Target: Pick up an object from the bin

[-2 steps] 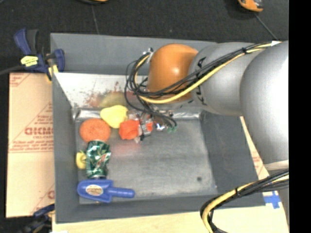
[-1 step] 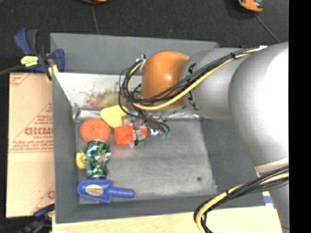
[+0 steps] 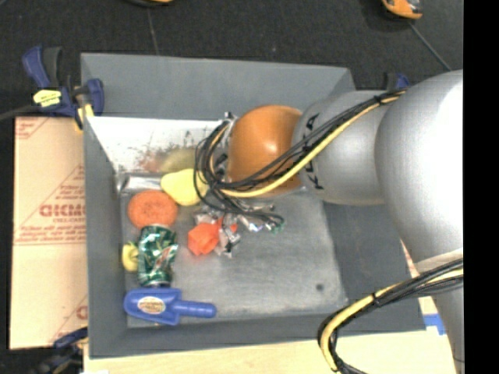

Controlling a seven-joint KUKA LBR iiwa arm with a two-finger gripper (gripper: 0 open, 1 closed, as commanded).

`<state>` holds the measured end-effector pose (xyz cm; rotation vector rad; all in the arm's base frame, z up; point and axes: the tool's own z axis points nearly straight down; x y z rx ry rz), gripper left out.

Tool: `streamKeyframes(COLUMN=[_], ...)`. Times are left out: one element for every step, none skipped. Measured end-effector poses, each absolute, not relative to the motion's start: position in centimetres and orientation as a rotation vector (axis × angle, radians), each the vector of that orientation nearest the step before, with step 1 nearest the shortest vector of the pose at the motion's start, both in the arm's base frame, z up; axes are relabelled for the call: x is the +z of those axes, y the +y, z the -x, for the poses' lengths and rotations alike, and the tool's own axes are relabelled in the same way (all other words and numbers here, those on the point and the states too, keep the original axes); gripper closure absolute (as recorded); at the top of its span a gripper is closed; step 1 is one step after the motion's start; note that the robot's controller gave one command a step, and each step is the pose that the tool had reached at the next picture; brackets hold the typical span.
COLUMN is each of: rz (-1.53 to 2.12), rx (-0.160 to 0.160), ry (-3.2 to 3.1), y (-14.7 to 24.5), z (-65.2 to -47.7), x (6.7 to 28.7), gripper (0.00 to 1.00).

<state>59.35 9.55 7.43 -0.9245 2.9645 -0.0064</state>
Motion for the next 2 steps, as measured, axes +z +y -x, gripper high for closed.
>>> streamKeyframes(rz=[0.609, 0.745], rx=[0.002, 0.000], ry=[3.043, 3.019], y=[11.1, 10.1], z=[-61.2, -60.8], x=[8.7, 14.0], gripper=[1.00, 1.00])
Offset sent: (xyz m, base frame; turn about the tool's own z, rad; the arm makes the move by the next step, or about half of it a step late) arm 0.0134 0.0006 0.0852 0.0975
